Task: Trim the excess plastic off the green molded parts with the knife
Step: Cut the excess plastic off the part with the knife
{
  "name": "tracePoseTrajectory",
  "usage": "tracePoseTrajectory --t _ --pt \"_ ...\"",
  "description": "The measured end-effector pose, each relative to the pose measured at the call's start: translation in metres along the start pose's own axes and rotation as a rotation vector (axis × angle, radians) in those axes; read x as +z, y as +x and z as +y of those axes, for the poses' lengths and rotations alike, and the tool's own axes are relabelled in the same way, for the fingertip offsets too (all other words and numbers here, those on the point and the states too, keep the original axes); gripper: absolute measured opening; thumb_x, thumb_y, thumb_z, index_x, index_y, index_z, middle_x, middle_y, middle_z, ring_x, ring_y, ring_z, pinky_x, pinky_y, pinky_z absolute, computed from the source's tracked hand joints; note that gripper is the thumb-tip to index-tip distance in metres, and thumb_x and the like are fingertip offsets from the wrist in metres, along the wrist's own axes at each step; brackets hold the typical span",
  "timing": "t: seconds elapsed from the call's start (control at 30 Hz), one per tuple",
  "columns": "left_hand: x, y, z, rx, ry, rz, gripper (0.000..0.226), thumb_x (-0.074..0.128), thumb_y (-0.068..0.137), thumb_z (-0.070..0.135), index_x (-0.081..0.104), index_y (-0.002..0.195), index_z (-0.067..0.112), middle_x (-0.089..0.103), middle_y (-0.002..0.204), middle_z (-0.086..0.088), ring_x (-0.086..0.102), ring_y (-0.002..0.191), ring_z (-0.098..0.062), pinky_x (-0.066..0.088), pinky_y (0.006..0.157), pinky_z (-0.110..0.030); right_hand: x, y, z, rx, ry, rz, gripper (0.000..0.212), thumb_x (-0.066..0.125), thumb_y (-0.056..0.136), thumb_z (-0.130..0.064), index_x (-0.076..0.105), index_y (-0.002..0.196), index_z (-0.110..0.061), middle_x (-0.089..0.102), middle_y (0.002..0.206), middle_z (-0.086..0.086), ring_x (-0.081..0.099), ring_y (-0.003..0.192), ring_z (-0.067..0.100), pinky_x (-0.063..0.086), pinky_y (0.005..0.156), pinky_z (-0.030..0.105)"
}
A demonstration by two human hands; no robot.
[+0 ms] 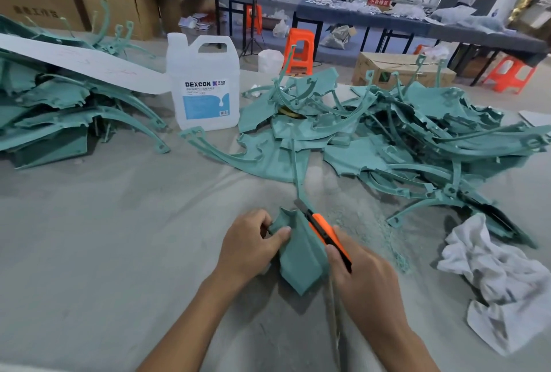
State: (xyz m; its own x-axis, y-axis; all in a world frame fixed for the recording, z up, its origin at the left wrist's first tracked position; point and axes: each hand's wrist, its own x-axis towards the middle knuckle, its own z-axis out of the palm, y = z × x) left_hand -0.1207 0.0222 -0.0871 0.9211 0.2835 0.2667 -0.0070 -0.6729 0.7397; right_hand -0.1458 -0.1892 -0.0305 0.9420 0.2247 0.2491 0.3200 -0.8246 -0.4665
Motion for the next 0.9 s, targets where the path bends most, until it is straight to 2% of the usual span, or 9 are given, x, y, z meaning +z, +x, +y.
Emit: tracePoseTrajectory --t 0.2,0.4,0.57,0.63,0.7,0.73,0.77,0.83,0.9 --pt "-0.002 0.0 0.001 -0.015 -0.031 -0.01 0.043 0.075 0.08 0.049 0.043 0.065 0.025 0.046 0.061 0.009 0.044 0.06 -0.007 0.029 0.052 -0.018 0.003 -0.011 0.004 -0.017 0.051 0.09 0.041 0.069 0.093 -0.028 0.066 0.133 -0.028 0.076 0.095 0.001 0.071 0.08 0.029 0.043 0.06 0.031" --pt "-0.003 0.002 0.001 -0.042 0.0 -0.045 0.041 0.074 0.081 0.052 0.049 0.068 0.023 0.051 0.064 0.007 0.048 0.062 -0.011 0.031 0.055 -0.025 0.006 -0.016 0.008 -0.035 0.077 0.106 0.043 0.073 0.09 -0.029 0.067 0.133 -0.03 0.076 0.1 -0.003 0.072 0.078 0.024 0.051 0.059 0.032" --pt "-0.008 0.002 0.004 -0.033 0.006 -0.105 0.033 0.075 0.082 0.051 0.058 0.075 0.023 0.058 0.073 0.009 0.054 0.07 -0.013 0.04 0.063 -0.029 0.005 -0.012 0.017 0.053 0.068 0.099 0.043 0.061 0.096 -0.039 0.058 0.138 -0.04 0.074 0.114 -0.006 0.07 0.097 0.024 0.055 0.072 0.038" --pt "-0.013 0.004 0.009 -0.031 0.001 -0.171 0.023 0.072 0.085 0.052 0.068 0.093 0.031 0.064 0.084 0.012 0.059 0.081 -0.012 0.045 0.072 -0.03 0.004 -0.015 0.018 0.042 0.079 0.124 0.043 0.064 0.094 -0.038 0.06 0.137 -0.039 0.073 0.118 -0.009 0.07 0.099 0.022 0.057 0.075 0.037" --pt "-0.017 0.001 0.015 -0.067 -0.04 -0.223 0.047 0.067 0.089 0.054 0.059 0.131 0.036 0.066 0.098 0.013 0.061 0.089 -0.009 0.049 0.083 -0.03 0.004 -0.018 0.017 0.037 0.112 0.148 0.042 0.067 0.093 -0.036 0.063 0.135 -0.037 0.072 0.118 -0.011 0.071 0.099 0.02 0.057 0.076 0.037" --pt "-0.019 -0.003 0.017 -0.088 -0.072 -0.195 0.056 0.065 0.089 0.056 0.053 0.139 0.034 0.065 0.102 0.014 0.059 0.09 -0.006 0.049 0.085 -0.029 0.005 -0.019 0.017 0.036 0.126 0.156 0.042 0.067 0.092 -0.035 0.064 0.134 -0.035 0.073 0.116 -0.011 0.071 0.098 0.019 0.058 0.075 0.037" --pt "-0.021 -0.009 0.02 -0.077 -0.071 -0.116 0.056 0.064 0.089 0.057 0.053 0.138 0.031 0.063 0.104 0.014 0.056 0.091 -0.004 0.048 0.086 -0.027 0.005 -0.02 0.018 0.036 0.138 0.161 0.041 0.068 0.092 -0.035 0.065 0.133 -0.033 0.073 0.114 -0.01 0.071 0.096 0.019 0.058 0.074 0.037" --pt "-0.022 -0.026 0.027 0.054 -0.02 0.06 0.042 0.063 0.087 0.057 0.06 0.118 0.029 0.06 0.099 0.016 0.053 0.093 -0.004 0.045 0.085 -0.023 0.005 -0.017 0.018 0.039 0.165 0.183 0.041 0.068 0.092 -0.033 0.066 0.132 -0.033 0.073 0.109 -0.012 0.071 0.095 0.017 0.057 0.074 0.035" --pt "-0.019 -0.044 0.033 0.204 0.047 0.023 0.037 0.061 0.085 0.06 0.062 0.108 0.031 0.06 0.102 0.017 0.052 0.099 -0.006 0.041 0.089 -0.02 0.006 -0.012 0.016 0.029 0.173 0.19 0.041 0.067 0.093 -0.033 0.064 0.134 -0.034 0.068 0.105 -0.018 0.068 0.095 0.014 0.052 0.074 0.031"
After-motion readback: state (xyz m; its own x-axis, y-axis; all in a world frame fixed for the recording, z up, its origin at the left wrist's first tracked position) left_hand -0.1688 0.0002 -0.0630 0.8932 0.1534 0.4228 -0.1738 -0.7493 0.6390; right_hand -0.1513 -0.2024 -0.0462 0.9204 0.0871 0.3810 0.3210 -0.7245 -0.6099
